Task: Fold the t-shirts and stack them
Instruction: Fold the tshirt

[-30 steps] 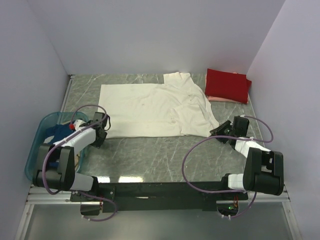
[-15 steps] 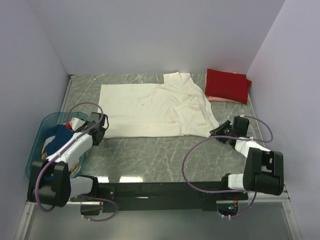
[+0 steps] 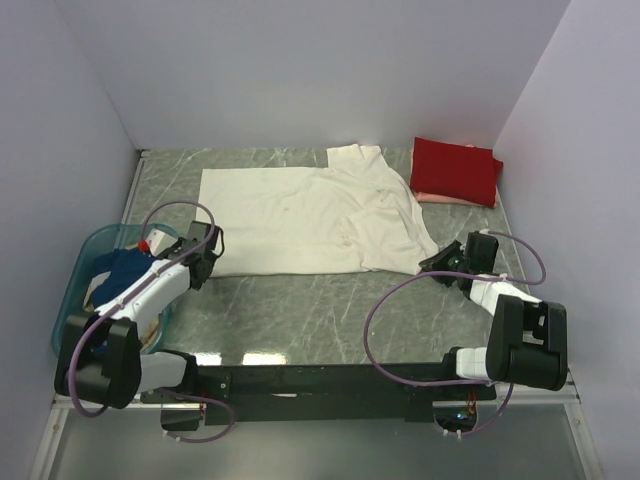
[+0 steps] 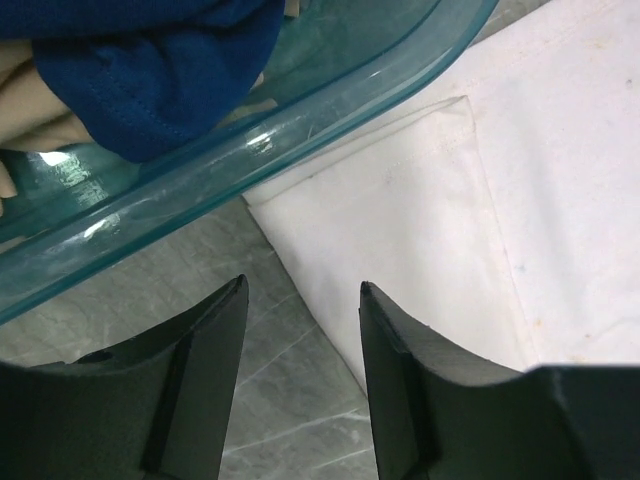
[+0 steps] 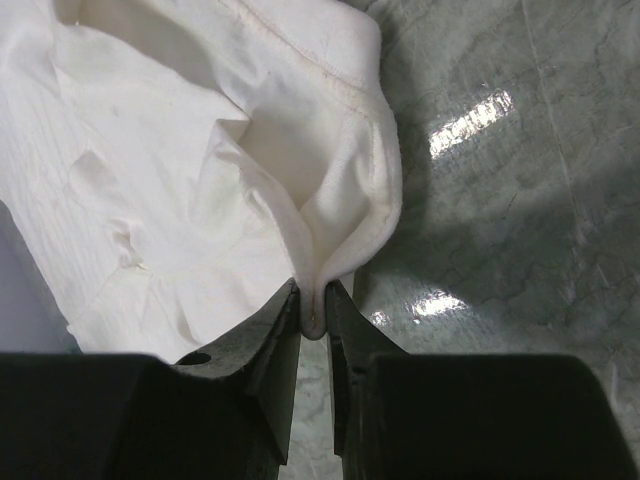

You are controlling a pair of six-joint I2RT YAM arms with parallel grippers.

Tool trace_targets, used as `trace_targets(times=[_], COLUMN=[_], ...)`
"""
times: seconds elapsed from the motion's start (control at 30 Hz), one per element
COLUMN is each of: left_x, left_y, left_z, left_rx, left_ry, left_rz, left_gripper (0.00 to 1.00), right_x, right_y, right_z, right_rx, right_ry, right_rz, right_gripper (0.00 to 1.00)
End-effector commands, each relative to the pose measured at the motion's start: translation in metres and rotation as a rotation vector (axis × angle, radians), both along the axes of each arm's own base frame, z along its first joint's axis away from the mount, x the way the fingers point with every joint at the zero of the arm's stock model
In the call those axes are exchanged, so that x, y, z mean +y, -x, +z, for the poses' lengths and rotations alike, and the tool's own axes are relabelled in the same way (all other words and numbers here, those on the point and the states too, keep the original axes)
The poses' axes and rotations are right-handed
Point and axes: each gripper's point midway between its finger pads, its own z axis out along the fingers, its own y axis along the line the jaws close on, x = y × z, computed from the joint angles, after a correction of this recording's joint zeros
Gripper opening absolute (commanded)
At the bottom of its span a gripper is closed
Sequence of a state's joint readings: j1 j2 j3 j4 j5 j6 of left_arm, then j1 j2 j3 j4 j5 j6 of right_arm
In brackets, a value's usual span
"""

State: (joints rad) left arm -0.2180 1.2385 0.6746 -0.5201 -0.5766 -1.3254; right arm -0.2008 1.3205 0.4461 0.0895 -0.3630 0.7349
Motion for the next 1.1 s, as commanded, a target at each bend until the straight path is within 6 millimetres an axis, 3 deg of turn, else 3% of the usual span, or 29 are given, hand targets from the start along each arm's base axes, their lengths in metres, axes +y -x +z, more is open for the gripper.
trace_targets(times=[0.0, 0.67, 0.73, 0.9, 0.93, 1.07], left_x=[0.002, 0.003, 0.007, 0.007, 0.006, 0.007], left_y=[-0.009, -0.017, -0.016, -0.02, -0.02, -0.017], left_z=[0.008, -0.037, -0.037, -0.037, -0.037, -0.034], left_rx=[-0.008, 0.141, 0.147, 0.15, 0.151, 0.165], left_ry=[-0.028, -0.077, -0.093, -0.103, -0.102, -0.105], left_rz=[0.025, 0.045, 0.059, 0.052, 0.055, 0.056], left_gripper=[0.55, 0.53, 0.48, 0.14, 0.01, 0.01], right_x=[-0.001, -0.001, -0.001, -0.004, -0.005, -0.016], right_y=[-0.013, -0.012, -0.012, -0.01, -0.011, -0.007], right_z=[0.012, 0.015, 0.016, 0.02, 0.021, 0.025], right_rx=[-0.056, -0.056, -0.057, -0.044, -0.042, -0.002], right_ry=[0.012, 0.015, 0.017, 0.034, 0.041, 0.089], right_rz=[0.016, 0.02, 0.019, 0.012, 0.011, -0.019], right_gripper=[0.22, 0.22, 0.18, 0.1, 0.08, 0.03])
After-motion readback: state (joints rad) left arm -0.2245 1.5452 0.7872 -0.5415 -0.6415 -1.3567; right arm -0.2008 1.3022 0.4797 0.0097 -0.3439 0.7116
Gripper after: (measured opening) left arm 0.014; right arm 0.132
